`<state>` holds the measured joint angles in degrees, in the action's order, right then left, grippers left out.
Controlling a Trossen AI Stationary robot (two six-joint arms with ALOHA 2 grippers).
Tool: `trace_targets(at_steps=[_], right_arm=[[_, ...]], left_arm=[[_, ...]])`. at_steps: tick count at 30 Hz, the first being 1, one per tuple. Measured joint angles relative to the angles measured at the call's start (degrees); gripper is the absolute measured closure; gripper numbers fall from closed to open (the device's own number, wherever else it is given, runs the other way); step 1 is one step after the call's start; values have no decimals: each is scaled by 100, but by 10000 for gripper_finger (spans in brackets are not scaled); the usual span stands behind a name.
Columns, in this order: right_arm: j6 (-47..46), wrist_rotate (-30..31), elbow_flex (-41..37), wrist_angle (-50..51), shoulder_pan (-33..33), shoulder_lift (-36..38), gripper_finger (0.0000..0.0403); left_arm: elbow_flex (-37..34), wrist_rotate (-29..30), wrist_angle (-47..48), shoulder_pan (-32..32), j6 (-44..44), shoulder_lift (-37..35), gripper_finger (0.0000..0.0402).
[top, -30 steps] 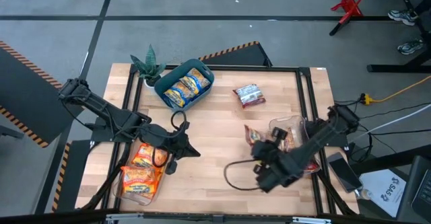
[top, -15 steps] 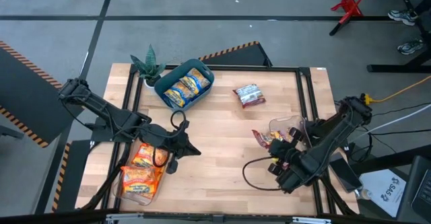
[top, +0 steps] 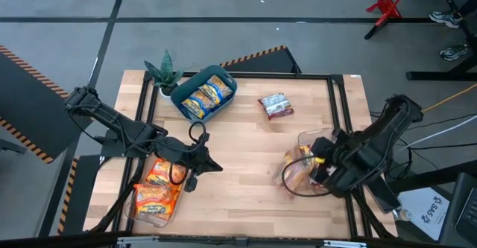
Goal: Sort Maruchan noodles
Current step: Put the red noodle pack into the right transparent bin
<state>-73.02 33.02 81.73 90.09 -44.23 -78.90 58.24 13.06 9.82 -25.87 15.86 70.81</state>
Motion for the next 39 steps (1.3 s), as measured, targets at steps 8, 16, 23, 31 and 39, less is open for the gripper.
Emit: trace_targets(at_steps=[8,16,23,31,39], right_arm=[[-53,-51,2,-417,0,-146,402],[390,-629,0,-915,-143,-821,394],[-434,-626,2,-1227,-683,-905,338],[-1403,-216,2,-1321,-1228,-978,316],[-1234,-15,2,-1668,-1237,-1404,315]], left_arm=[[0,2,69,0,3,15,401],[0,-482,-1924,2,-280,1405,401],[0,-566,-4443,352,-416,3493,401],[159,-678,-5820,1033,130,4958,401],[1072,-798,-4504,1270,67,5500,401]])
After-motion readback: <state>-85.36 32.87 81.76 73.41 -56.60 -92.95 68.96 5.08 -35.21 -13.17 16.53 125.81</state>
